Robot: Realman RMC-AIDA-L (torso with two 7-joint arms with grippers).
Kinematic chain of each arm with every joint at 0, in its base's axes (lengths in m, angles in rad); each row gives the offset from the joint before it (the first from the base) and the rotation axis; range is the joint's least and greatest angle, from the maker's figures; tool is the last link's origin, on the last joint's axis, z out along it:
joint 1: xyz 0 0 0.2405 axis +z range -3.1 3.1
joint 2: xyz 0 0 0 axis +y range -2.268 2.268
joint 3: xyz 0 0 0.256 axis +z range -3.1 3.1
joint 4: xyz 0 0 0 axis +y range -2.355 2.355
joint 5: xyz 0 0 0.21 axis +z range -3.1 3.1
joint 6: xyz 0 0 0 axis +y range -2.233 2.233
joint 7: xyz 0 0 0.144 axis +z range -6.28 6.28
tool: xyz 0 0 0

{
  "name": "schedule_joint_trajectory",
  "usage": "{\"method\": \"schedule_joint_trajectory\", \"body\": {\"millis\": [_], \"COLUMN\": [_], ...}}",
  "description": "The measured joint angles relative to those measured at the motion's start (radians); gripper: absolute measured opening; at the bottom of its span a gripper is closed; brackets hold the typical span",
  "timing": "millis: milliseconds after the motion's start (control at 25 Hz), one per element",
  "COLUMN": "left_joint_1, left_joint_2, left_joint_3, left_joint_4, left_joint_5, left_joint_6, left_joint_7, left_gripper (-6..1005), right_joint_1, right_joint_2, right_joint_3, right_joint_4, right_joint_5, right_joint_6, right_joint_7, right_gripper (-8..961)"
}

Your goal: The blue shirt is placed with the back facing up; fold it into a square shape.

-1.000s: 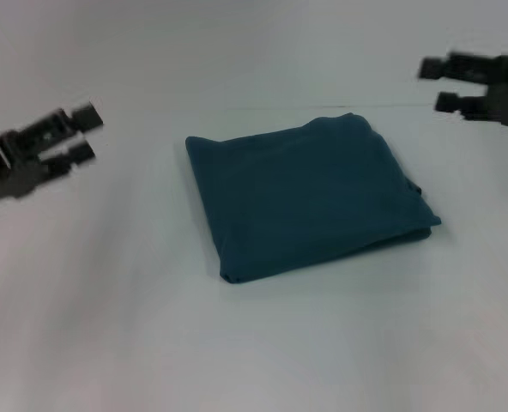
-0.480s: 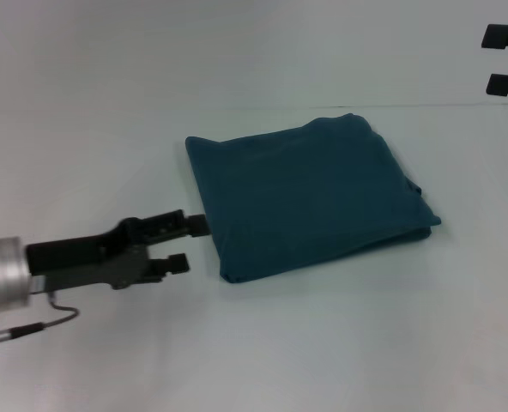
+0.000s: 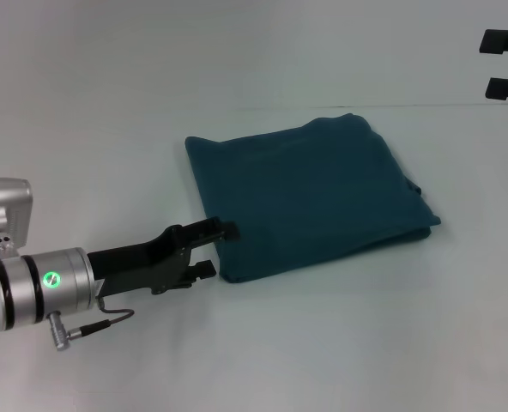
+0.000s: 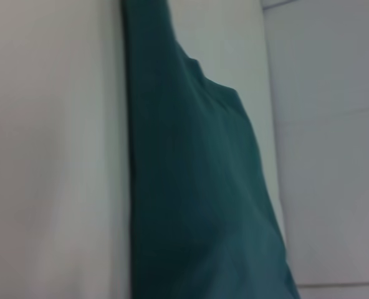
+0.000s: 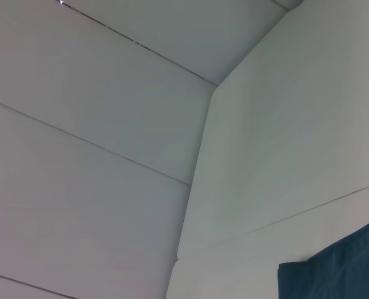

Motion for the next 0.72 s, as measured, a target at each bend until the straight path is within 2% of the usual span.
{"method": "schedule_joint_trajectory", "body": {"millis": [240,720], "left_joint_1": [-0.013,-0.045], "left_joint_2": [0.0,0.001], "left_joint_3": [0.007,0.008], "left_joint_4": [-0.043,-0.093], "left_joint_5": [0.0,0.007], "left_joint_6": [-0.073,-0.117], "left_joint_7": [0.005,0.021], "left_gripper": [949,949], "right_joint_1": [-0.005,-0.001], "right_joint_2": [-0.002,-0.002], "right_joint_3": [0.004,0.0], "right_joint_4": [0.001,0.001], "right_joint_5": [0.0,0.001], "right_joint_6": [0.001,-0.005], "right_joint_7": [-0.001,-0.003], "right_gripper": [924,924]}}
